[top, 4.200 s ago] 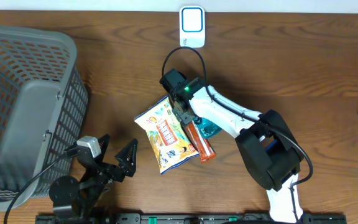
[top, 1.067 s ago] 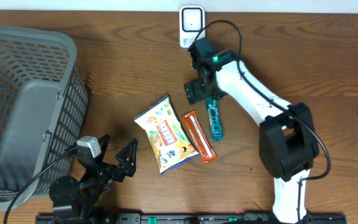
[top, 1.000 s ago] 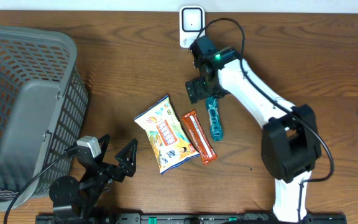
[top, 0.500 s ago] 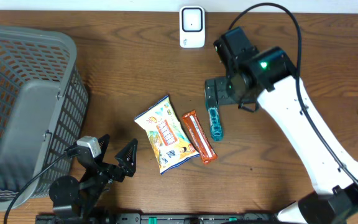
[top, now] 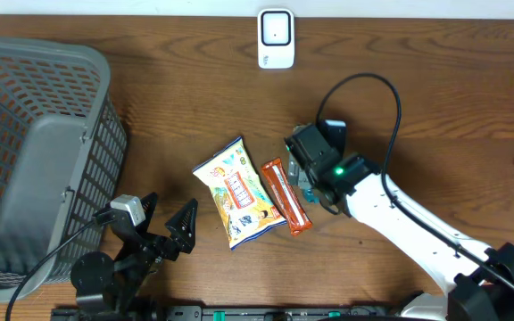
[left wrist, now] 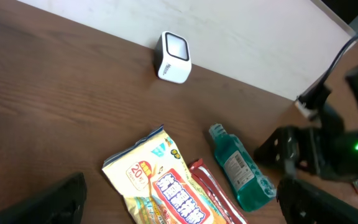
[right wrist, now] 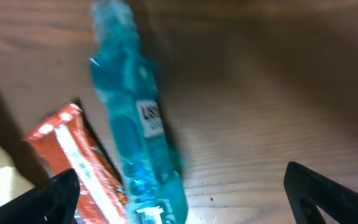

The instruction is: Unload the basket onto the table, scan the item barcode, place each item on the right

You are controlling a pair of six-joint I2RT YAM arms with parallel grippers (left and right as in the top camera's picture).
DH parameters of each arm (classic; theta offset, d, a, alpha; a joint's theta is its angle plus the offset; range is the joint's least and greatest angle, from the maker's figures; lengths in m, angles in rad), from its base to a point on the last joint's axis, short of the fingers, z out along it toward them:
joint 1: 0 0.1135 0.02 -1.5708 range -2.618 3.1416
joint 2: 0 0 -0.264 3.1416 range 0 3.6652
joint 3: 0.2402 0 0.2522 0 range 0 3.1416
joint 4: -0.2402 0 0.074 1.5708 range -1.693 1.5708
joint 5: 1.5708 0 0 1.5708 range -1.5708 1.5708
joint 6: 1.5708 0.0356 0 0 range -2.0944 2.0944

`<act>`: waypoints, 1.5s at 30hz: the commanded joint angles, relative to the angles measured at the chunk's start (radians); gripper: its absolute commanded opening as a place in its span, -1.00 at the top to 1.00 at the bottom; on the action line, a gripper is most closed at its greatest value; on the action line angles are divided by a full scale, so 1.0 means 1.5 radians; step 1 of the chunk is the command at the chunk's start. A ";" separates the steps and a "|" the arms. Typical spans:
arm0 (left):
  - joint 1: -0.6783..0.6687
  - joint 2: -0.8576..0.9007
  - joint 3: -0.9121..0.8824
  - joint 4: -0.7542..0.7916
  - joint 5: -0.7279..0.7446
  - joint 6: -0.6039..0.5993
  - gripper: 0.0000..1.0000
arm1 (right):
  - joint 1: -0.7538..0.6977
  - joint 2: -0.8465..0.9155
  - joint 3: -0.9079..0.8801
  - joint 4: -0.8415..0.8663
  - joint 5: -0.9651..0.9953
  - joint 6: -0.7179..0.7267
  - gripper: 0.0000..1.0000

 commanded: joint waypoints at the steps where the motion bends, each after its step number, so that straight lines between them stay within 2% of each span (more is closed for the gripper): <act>1: 0.002 -0.004 -0.001 0.001 0.004 0.001 -0.96 | 0.002 -0.006 -0.024 0.041 0.001 0.007 -0.99; 9: 0.002 -0.004 -0.001 0.001 0.004 0.001 -0.96 | 0.002 -0.004 -0.104 0.161 -0.088 -0.040 -0.99; 13: 0.002 -0.004 -0.001 0.001 0.004 0.001 -0.96 | 0.002 -0.004 -0.150 0.196 -0.091 -0.040 -0.99; 20: 0.002 -0.004 -0.001 0.001 0.004 0.001 -0.96 | 0.002 -0.004 -0.228 0.317 -0.076 -0.096 -0.72; 25: 0.002 -0.004 -0.001 0.001 0.004 0.001 -0.96 | 0.001 0.003 -0.278 0.405 -0.061 -0.116 -0.67; 35: 0.002 -0.004 -0.001 0.001 0.004 0.001 -0.96 | 0.001 0.003 -0.290 0.429 -0.061 -0.143 -0.18; 39: 0.002 -0.004 -0.001 0.001 0.004 0.001 -0.96 | 0.001 0.003 -0.290 0.429 -0.061 -0.145 0.15; 42: 0.002 -0.004 -0.001 0.001 0.004 0.001 -0.96 | 0.001 0.003 -0.290 0.431 -0.061 -0.150 0.51; 45: 0.002 -0.004 -0.001 0.001 0.004 0.001 -0.96 | 0.001 0.003 -0.290 0.431 -0.062 -0.150 0.59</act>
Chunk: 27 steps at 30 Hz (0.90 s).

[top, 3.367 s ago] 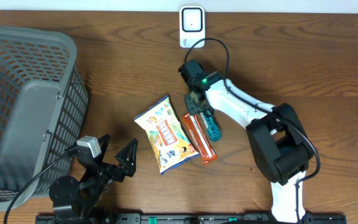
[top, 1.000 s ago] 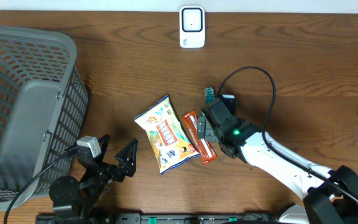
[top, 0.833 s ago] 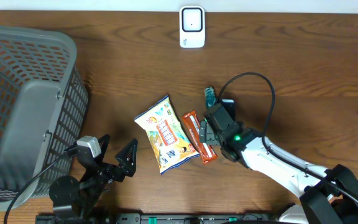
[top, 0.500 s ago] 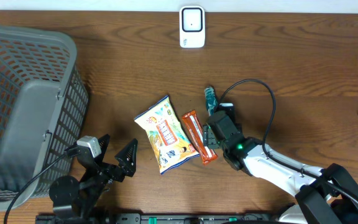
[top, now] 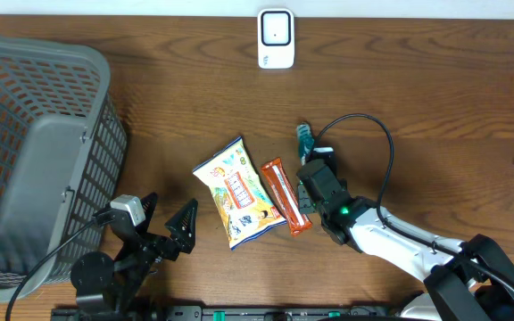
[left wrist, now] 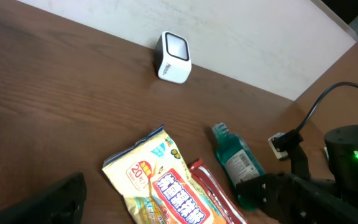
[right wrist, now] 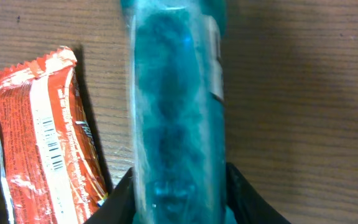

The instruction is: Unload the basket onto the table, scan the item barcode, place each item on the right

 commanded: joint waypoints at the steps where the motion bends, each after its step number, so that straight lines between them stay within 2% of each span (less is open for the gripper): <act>1: 0.002 -0.004 -0.001 0.001 0.004 0.001 -0.96 | 0.001 0.003 -0.003 0.001 0.007 -0.005 0.60; 5: 0.002 -0.004 -0.001 0.001 0.004 0.001 -0.96 | 0.001 0.003 -0.003 0.009 -0.005 -0.025 0.74; 9: 0.002 -0.004 -0.001 0.001 0.004 0.001 -0.96 | 0.001 0.002 0.012 0.009 -0.069 -0.089 0.97; 19: 0.002 -0.004 -0.001 0.001 0.004 0.001 -0.96 | -0.022 -0.076 0.098 -0.116 -0.331 -0.222 0.98; 27: 0.002 -0.004 -0.001 0.001 0.004 0.001 -0.96 | -0.094 -0.197 0.106 -0.126 -0.579 -0.257 0.98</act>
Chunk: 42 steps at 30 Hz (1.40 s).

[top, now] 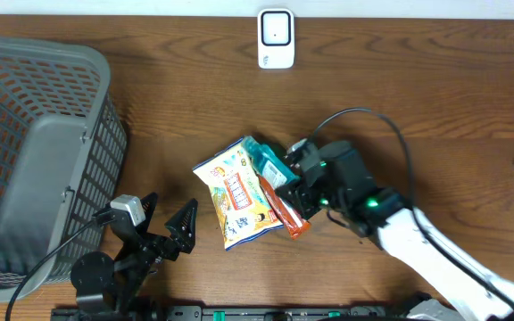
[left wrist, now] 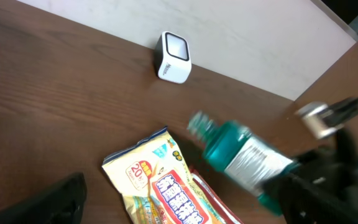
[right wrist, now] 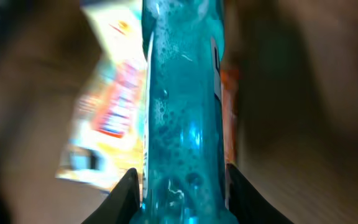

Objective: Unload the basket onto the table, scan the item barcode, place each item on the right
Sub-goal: 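Lift the bottle and set it down at the lower right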

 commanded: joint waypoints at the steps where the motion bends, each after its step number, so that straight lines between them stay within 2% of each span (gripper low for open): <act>1: 0.002 -0.004 -0.001 0.001 0.004 0.001 -0.95 | -0.042 -0.060 0.028 0.009 -0.200 -0.034 0.98; 11: 0.002 -0.004 -0.001 0.001 0.004 0.001 -0.96 | -0.127 -0.086 0.028 0.012 -0.612 -0.107 0.98; 15: 0.002 -0.004 -0.001 0.001 0.004 0.001 -0.96 | -0.142 -0.086 0.028 0.014 -0.665 -0.106 0.98; 24: 0.002 -0.004 -0.001 0.001 0.004 0.001 -0.96 | -0.161 -0.086 0.028 0.015 -0.664 -0.106 0.98; 25: 0.002 -0.004 -0.001 0.001 0.004 0.001 -0.96 | -0.164 -0.086 0.028 0.015 -0.653 -0.106 0.98; 28: 0.002 -0.004 -0.001 0.001 0.004 0.001 -0.96 | -0.167 -0.086 0.028 -0.006 -0.464 -0.106 0.98; 32: 0.002 -0.004 -0.001 0.001 0.004 0.001 -0.96 | -0.157 -0.077 0.027 -0.021 -0.151 -0.072 0.98; 34: 0.002 -0.004 -0.001 0.001 0.004 0.001 -0.96 | -0.155 -0.064 0.027 -0.013 -0.070 -0.057 0.98; 38: 0.002 -0.004 -0.001 0.001 0.004 0.001 -0.96 | -0.155 -0.033 0.027 0.005 -0.041 -0.053 0.93; 41: 0.002 -0.004 -0.001 0.001 0.004 0.001 -0.96 | -0.156 -0.030 0.027 0.011 -0.040 -0.033 0.70; 42: 0.002 -0.004 -0.001 0.001 0.004 0.001 -0.96 | -0.157 -0.032 0.028 0.016 -0.040 -0.020 0.55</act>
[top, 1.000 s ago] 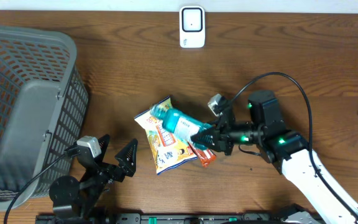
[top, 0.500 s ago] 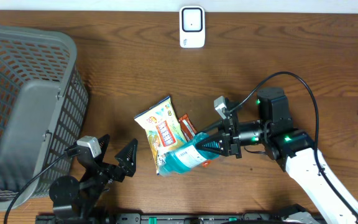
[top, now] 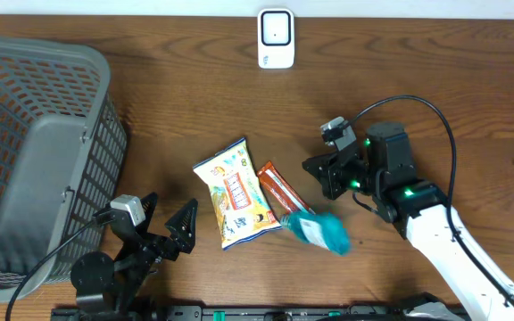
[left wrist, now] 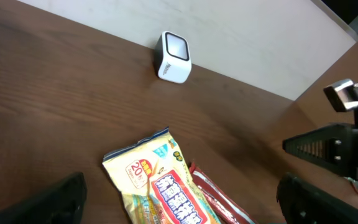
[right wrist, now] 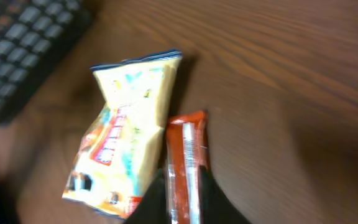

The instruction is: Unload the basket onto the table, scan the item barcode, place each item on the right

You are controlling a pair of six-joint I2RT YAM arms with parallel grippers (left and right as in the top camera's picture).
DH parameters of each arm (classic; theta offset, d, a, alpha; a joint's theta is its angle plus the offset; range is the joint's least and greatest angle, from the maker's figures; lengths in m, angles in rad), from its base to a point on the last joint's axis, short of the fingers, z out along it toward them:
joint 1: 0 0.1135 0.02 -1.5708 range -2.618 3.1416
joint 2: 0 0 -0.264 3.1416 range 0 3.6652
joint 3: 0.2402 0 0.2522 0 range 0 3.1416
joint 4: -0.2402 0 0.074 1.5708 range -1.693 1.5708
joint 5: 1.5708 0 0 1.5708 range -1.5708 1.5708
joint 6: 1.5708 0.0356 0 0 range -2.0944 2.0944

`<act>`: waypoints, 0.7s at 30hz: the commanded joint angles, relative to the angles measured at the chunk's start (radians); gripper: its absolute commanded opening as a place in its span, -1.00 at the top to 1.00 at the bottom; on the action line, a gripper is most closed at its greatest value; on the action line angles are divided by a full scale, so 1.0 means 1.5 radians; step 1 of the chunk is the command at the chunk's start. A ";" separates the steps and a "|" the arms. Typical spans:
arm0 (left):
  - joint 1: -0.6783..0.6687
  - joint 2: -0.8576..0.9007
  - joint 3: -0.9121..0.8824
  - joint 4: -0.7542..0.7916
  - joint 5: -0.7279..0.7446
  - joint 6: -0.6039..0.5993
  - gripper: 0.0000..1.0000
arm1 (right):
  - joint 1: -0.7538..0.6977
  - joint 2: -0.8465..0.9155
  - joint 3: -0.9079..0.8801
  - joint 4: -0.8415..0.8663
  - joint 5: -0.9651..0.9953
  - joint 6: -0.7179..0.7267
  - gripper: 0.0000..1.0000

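The teal mouthwash bottle (top: 321,230) shows as a blur near the table's front, below my right gripper (top: 321,169) and free of it. In the right wrist view the right gripper (right wrist: 184,182) has its fingers close together with nothing held; a red snack bar (right wrist: 186,158) shows through the slit. The white barcode scanner (top: 276,38) stands at the far edge, also seen in the left wrist view (left wrist: 173,57). My left gripper (top: 168,218) rests open at the front left (left wrist: 185,202).
A yellow snack bag (top: 233,192) and the red bar (top: 277,189) lie side by side mid-table. A grey mesh basket (top: 25,160) fills the left side. A pale packet pokes in at the right edge.
The bottle has left my right gripper and is now low near the front edge, blurred. The right gripper has moved right and back, its fingers closer together. The left arm is unchanged.
My right gripper was open over the bottle lying beside the red bar. Then it was shut on the bottle at the table. Then it held the bottle raised over the snack bag. Now the bottle is out of the gripper.
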 commanded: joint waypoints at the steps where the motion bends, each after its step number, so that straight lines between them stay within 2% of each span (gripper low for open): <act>1: 0.002 -0.004 -0.001 0.001 0.004 0.001 -0.96 | 0.000 -0.002 0.015 0.012 0.051 0.042 0.46; 4: 0.002 -0.004 -0.001 0.001 0.004 0.001 -0.96 | 0.000 -0.005 0.015 0.009 0.052 0.044 0.17; 6: 0.002 -0.004 -0.001 0.001 0.004 0.001 -0.96 | 0.000 -0.005 0.015 0.001 0.054 0.044 0.16; 9: 0.002 -0.004 -0.001 0.001 0.004 0.001 -0.96 | -0.001 -0.012 0.016 -0.017 0.056 0.044 0.00; 11: 0.002 -0.004 -0.001 0.001 0.004 0.001 -0.96 | -0.001 -0.029 0.021 -0.037 0.056 0.044 -0.31; 13: 0.002 -0.004 -0.001 0.001 0.004 0.001 -0.96 | 0.000 -0.054 0.029 -0.065 0.059 0.044 -0.81; 14: 0.002 -0.004 -0.001 0.001 0.004 0.001 -0.96 | 0.000 -0.073 0.035 -0.088 0.065 0.044 -0.99; 17: 0.002 -0.004 -0.001 0.001 0.004 0.001 -0.96 | 0.000 -0.132 0.041 -0.167 0.128 0.094 -0.98; 20: 0.002 -0.004 -0.001 0.001 0.004 0.001 -0.96 | 0.000 -0.171 0.041 -0.277 0.196 0.241 -0.96; 21: 0.002 -0.004 -0.001 0.001 0.004 0.001 -0.95 | 0.000 -0.177 0.041 -0.325 0.200 0.293 -0.86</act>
